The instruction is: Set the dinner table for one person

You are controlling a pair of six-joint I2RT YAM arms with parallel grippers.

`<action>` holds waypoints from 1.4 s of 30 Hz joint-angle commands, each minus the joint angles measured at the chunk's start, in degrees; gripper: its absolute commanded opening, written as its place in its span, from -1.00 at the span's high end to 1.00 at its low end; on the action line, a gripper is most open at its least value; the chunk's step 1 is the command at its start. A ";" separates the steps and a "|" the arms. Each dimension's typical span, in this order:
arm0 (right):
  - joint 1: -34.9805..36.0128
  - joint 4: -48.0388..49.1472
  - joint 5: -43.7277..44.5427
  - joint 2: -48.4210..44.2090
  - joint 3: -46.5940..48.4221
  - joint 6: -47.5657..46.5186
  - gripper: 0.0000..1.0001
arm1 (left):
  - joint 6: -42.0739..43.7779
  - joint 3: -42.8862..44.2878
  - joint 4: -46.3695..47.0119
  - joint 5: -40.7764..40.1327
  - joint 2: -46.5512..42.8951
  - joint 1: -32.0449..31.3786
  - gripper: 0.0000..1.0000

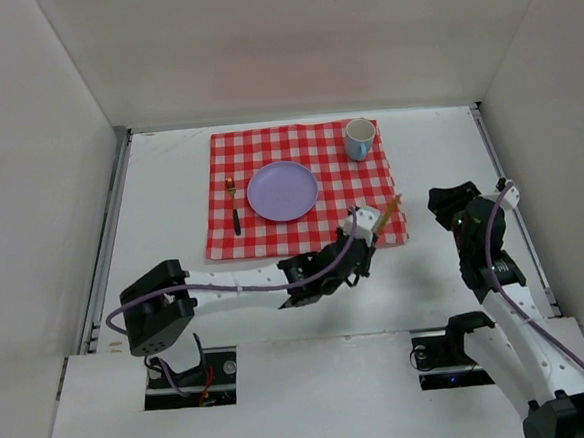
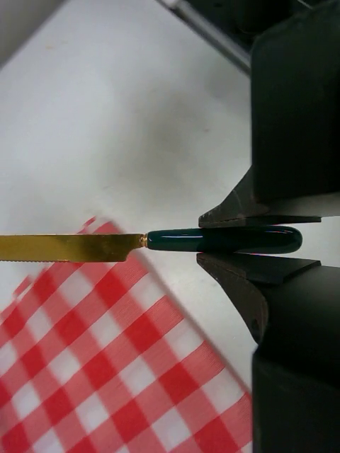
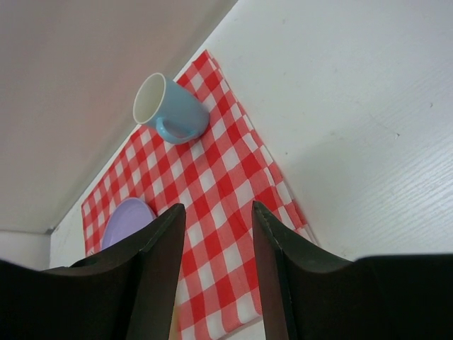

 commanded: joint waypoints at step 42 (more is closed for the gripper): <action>7.67 10.56 -5.44 10.96 -0.32 -2.77 -0.01 | -27.24 26.85 -2.84 -7.32 33.43 22.91 0.92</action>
